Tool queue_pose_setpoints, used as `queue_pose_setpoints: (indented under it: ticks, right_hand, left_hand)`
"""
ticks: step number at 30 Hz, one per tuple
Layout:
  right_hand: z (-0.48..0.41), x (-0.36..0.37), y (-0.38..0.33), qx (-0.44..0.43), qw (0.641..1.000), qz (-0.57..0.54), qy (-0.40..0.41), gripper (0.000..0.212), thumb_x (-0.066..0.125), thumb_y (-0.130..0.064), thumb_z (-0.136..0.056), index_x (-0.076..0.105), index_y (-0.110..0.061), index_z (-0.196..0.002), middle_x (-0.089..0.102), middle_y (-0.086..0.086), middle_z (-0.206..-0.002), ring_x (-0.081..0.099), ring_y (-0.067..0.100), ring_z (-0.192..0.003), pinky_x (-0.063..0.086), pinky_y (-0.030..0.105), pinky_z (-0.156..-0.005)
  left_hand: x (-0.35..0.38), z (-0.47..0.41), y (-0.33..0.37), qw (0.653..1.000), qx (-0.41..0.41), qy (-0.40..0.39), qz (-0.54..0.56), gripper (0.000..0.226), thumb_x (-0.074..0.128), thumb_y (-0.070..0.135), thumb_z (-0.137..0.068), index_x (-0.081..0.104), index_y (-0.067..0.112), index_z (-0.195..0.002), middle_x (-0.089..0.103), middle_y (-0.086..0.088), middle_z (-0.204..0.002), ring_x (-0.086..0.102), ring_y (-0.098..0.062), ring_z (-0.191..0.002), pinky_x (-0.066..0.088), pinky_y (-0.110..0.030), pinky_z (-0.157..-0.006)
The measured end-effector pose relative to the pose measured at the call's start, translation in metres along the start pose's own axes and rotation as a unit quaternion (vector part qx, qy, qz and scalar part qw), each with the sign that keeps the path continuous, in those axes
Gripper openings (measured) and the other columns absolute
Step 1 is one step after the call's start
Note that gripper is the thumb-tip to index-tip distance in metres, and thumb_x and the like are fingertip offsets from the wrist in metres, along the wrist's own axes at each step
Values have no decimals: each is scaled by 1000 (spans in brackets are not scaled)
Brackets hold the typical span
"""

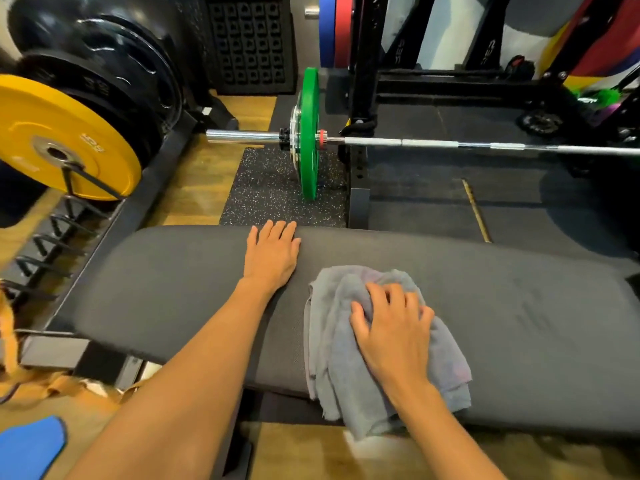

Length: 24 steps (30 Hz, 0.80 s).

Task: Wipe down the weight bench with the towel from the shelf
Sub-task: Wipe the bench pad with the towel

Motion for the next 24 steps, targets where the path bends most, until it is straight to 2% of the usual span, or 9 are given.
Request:
queue_pose_setpoints:
  ticks: [3,6,9,12,14,16,18,21,24]
  right_hand:
    - [42,-7,-7,1,1000,0,0,38,40,-45,-89,63,-21,-109,61,3,-99,54,26,-88,40,45,-75]
    - [36,0,-23,23,999,24,-8,37,36,-41,-90,63,-21,-107,60,3,-100,55,28,-88,37,46,-76]
    - [-19,19,-44,31,998,60,14,33,34,-36,-95,61,-18,-100,57,7,-92,51,30,-81,33,44,-71]
    - [-93,44,-62,50,996,56,37,32,33,-35,-95,58,-15,-98,56,10,-93,49,31,-81,30,43,-70]
    - [-136,61,-72,43,997,58,28,34,30,-36,-96,57,-15,-98,56,11,-96,49,32,-86,31,44,-73]
    - [-174,73,-78,30,998,55,-7,35,29,-35,-96,57,-15,-98,58,10,-101,50,32,-92,33,47,-80]
    - [-193,80,-84,14,999,31,-42,35,29,-34,-96,58,-14,-97,60,10,-103,51,31,-94,32,48,-84]
    - [-178,65,-88,-7,1000,-6,-17,35,33,-37,-95,60,-15,-95,61,9,-99,51,29,-92,33,45,-83]
    - [-121,45,-80,-23,999,-41,6,32,41,-40,-94,61,-16,-103,59,8,-99,49,29,-94,33,45,-82]
  left_hand:
    - [-10,-2,-1,999,32,-3,9,47,30,37,-103,38,19,-145,44,-3,-147,33,-26,-139,17,-47,-116]
    - [-24,-11,-13,997,64,8,40,39,37,33,-101,52,18,-134,57,-4,-134,48,-28,-124,31,-44,-109]
    - [-27,-19,-40,992,46,43,112,30,42,23,-99,64,13,-118,67,-8,-117,56,-31,-107,41,-42,-94]
    - [-24,-22,-58,975,14,90,202,27,44,16,-98,68,10,-108,70,-8,-106,58,-29,-100,43,-41,-90]
    - [-23,-23,-59,975,9,102,199,27,44,15,-97,68,10,-107,71,-7,-103,59,-28,-98,43,-41,-89]
    - [-25,-18,-52,983,23,91,157,28,43,14,-97,66,13,-112,70,-5,-107,59,-27,-101,38,-41,-100]
    - [-25,-6,-52,992,33,62,101,32,40,19,-99,58,18,-126,63,-3,-123,52,-24,-118,28,-43,-112]
    - [-22,6,-64,998,17,15,58,43,34,28,-103,39,21,-145,39,-1,-152,27,-21,-143,13,-42,-120]
    - [-23,9,-65,998,6,1,60,43,33,29,-103,38,22,-146,37,0,-153,24,-20,-145,11,-41,-120]
Point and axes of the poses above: each hand's wrist, its own z-axis away from the middle knuckle, its own x-axis out of the palm, y = z × x, the point moved 8 cm from there along -z, towards the middle knuckle
